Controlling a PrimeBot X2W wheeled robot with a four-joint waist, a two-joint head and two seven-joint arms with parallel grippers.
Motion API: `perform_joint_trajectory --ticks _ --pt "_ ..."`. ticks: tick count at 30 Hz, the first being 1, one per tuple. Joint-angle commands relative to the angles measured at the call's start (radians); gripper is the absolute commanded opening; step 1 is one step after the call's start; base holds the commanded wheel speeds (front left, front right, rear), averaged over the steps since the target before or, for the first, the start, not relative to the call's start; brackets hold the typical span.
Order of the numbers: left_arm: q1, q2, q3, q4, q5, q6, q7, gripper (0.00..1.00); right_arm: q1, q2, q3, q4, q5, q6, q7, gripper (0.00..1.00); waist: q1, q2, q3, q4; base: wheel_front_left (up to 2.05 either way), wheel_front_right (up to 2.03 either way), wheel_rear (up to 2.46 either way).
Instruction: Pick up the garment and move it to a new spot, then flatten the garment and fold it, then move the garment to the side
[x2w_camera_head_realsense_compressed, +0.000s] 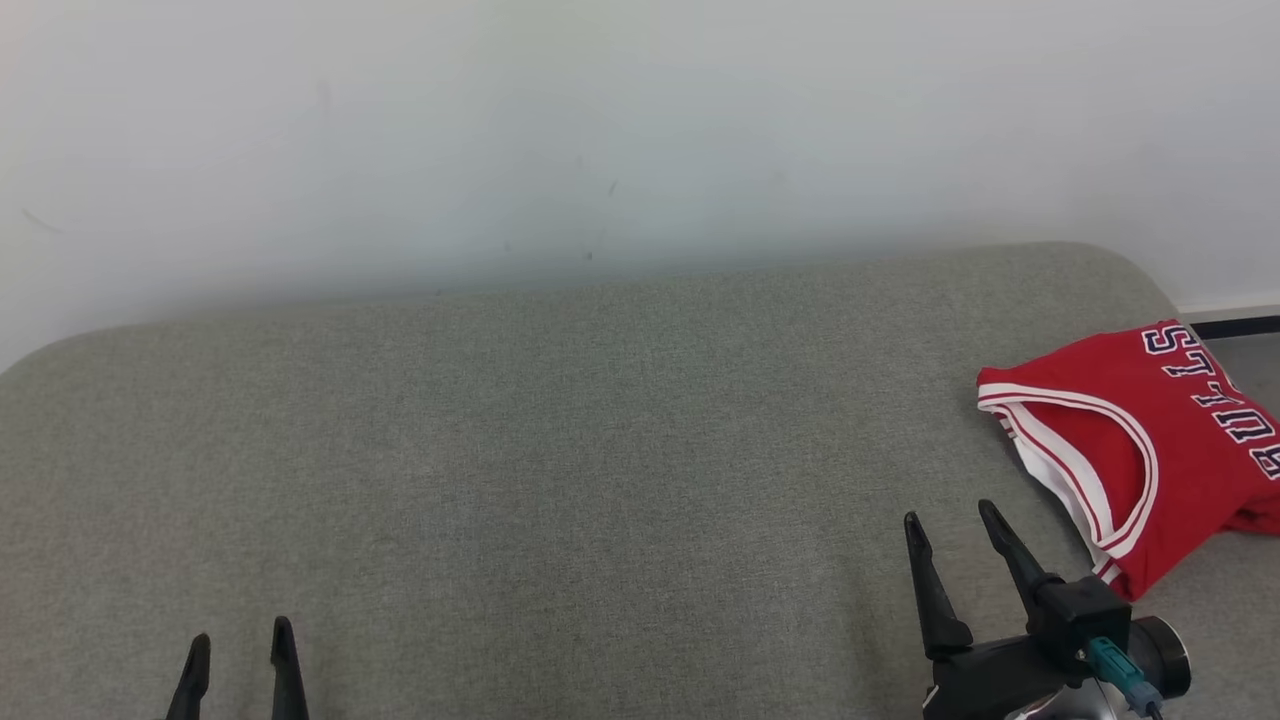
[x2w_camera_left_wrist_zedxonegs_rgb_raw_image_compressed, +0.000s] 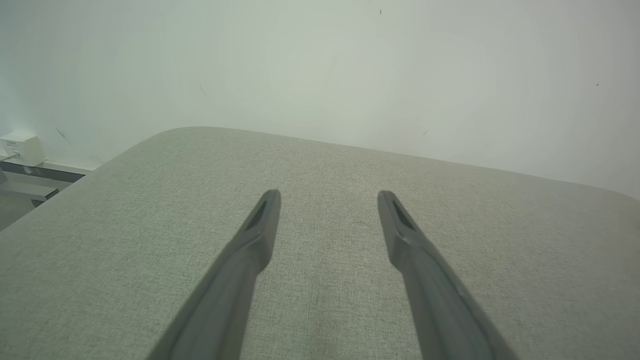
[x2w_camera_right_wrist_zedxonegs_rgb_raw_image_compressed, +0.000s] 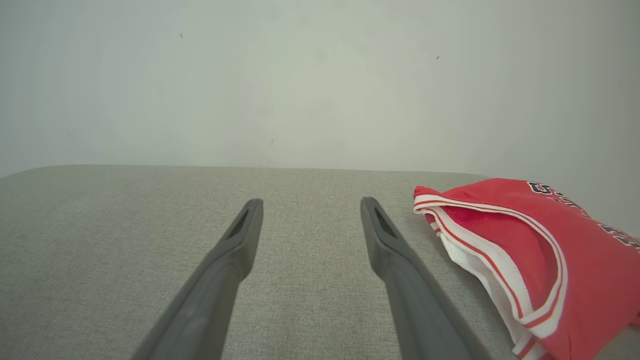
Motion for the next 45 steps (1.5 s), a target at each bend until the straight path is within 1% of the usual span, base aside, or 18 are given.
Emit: perform_joint_trajectory --ticks 1,21,22,27,33,35,36,45 --pt "0.013 0.000 0.000 -0.004 -0.004 -0.001 0.000 1.00 0.011 0.005 0.001 -0.002 -0.003 -0.003 -0.004 1.00 0.0000 0.0000 0.001 0.000 0.00 0.00 0.00" --pt "0.017 0.000 -0.018 -0.017 -0.013 0.008 0.000 1.00 0.012 0.017 -0.002 -0.010 -0.013 -0.003 -0.004 1.00 0.0000 0.0000 0.005 0.003 0.00 0.00 0.00" --pt "0.006 0.000 -0.020 -0.014 -0.005 0.006 0.000 0.00 0.005 0.014 0.000 -0.009 -0.010 0.000 -0.001 0.00 0.0000 0.0000 0.005 0.003 0.00 0.00 0.00" --pt "0.019 -0.009 -0.022 0.033 -0.006 0.006 0.006 0.00 0.037 0.014 0.000 0.033 -0.005 0.000 0.008 0.00 0.0001 0.0000 0.006 0.003 0.00 0.00 0.00" --pt "-0.005 -0.008 -0.015 0.043 -0.122 -0.001 0.044 0.00 0.030 0.015 -0.023 0.025 0.122 0.000 0.046 0.00 0.0001 0.0000 0.008 0.006 0.00 0.00 0.00" --pt "-0.012 -0.008 -0.018 0.041 -0.180 -0.004 0.057 0.00 0.031 0.016 -0.029 0.015 0.185 0.000 0.059 0.00 0.0001 0.0000 0.009 0.007 0.00 0.00 0.00" --pt "-0.012 -0.008 -0.018 0.041 -0.180 -0.004 0.057 0.00 0.031 0.016 -0.029 0.015 0.185 0.000 0.059 0.00 0.0001 0.0000 0.009 0.007 0.00 0.00 0.00" --pt "-0.031 -0.006 -0.023 0.039 -0.337 -0.012 0.094 0.00 0.034 0.018 -0.046 -0.009 0.357 0.000 0.095 0.00 0.0001 0.0000 0.012 0.011 0.00 0.00 0.00"
